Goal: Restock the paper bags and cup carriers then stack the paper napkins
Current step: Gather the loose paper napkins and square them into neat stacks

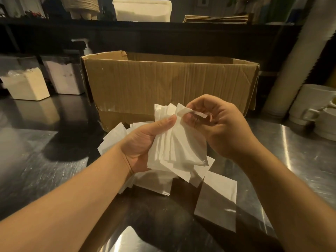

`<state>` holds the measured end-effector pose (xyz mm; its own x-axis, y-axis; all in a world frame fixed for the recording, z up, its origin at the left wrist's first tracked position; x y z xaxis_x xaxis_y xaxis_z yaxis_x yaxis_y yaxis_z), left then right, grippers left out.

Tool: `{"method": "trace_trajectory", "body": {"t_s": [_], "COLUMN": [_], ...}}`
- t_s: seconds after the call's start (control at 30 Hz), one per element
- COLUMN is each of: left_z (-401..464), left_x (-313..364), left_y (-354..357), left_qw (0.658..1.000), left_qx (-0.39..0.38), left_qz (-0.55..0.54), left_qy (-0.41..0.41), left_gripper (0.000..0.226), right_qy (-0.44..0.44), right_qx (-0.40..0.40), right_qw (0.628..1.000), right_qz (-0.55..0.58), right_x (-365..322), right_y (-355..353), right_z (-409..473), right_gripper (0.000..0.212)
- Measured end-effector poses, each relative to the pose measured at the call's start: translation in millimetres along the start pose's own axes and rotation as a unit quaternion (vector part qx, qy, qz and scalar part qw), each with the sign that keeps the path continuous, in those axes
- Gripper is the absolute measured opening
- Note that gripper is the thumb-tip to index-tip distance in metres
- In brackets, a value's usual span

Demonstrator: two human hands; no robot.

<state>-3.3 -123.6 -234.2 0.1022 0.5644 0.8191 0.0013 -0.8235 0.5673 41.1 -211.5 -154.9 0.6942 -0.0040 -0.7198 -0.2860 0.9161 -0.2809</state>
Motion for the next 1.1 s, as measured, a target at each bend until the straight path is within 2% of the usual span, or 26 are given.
{"method": "trace_trajectory", "body": {"t_s": [0.1, 0.3, 0.43, 0.5, 0.57, 0.63, 0.7, 0.77, 0.83, 0.97, 1.1], "left_z": [-0.7, 5.5, 7.8, 7.6, 7.2, 6.5, 8.0, 7.9, 8.2, 11.2, 11.9], "left_x": [-3.1, -6.3, -3.9, -0.6, 1.2, 0.8, -1.5, -5.7, -4.8, -4.3, -6.1], "left_y": [4.7, -7.5, -12.8, -13.6, -11.7, -11.0, -16.6, -11.1, -9.5, -10.1, -5.3], "left_qw": [1.000, 0.999, 0.999, 0.999, 0.999, 0.999, 0.997, 0.998, 0.998, 0.999, 1.000], "left_qx": [-0.014, 0.038, 0.051, 0.049, 0.044, 0.052, 0.079, 0.065, 0.056, 0.034, 0.006], "left_qz": [0.006, 0.028, 0.017, 0.004, -0.013, -0.010, 0.002, 0.016, 0.017, 0.002, 0.000], "left_qy": [-0.006, -0.010, 0.003, 0.011, 0.010, 0.007, 0.002, -0.009, 0.000, 0.016, 0.015], "left_gripper": [0.048, 0.059, 0.060, 0.059, 0.054, 0.033, 0.032, 0.031, 0.027, 0.053, 0.068], "right_qy": [-0.017, -0.036, -0.025, 0.009, 0.097, 0.159, 0.168, 0.165, 0.141, 0.075, 0.068], "right_qx": [0.013, 0.069, 0.086, 0.094, 0.077, 0.013, -0.042, -0.068, -0.062, 0.010, 0.061], "right_qw": [0.999, 0.995, 0.995, 0.995, 0.981, 0.952, 0.942, 0.948, 0.969, 0.996, 0.995], "right_qz": [-0.023, -0.059, -0.034, 0.017, 0.150, 0.262, 0.287, 0.265, 0.193, 0.051, 0.048], "right_x": [0.4, -0.3, -0.3, 1.4, 7.4, 4.2, -4.5, -8.0, -1.8, 9.0, 10.1], "right_y": [0.8, -7.5, -13.9, -22.1, -28.3, -22.8, -16.2, -9.6, -5.1, -1.5, -5.3], "right_z": [-1.5, 0.7, 1.6, 4.9, 7.7, 6.2, 2.6, -1.4, -3.0, -1.1, -3.0], "right_gripper": [0.011, 0.016, 0.016, 0.013, 0.002, 0.009, 0.011, 0.014, 0.015, 0.003, 0.006]}}
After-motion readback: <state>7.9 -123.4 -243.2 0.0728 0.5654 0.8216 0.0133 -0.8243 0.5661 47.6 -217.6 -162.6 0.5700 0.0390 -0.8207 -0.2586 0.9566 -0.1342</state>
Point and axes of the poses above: each hand's wrist, its own z-axis towards the middle knuckle, its own y-axis out of the palm, x = y × z, the point moved 10 cm from there along z, towards the middle knuckle, and after that the axes turned 14 degrees about x, right-handed, at the moved point
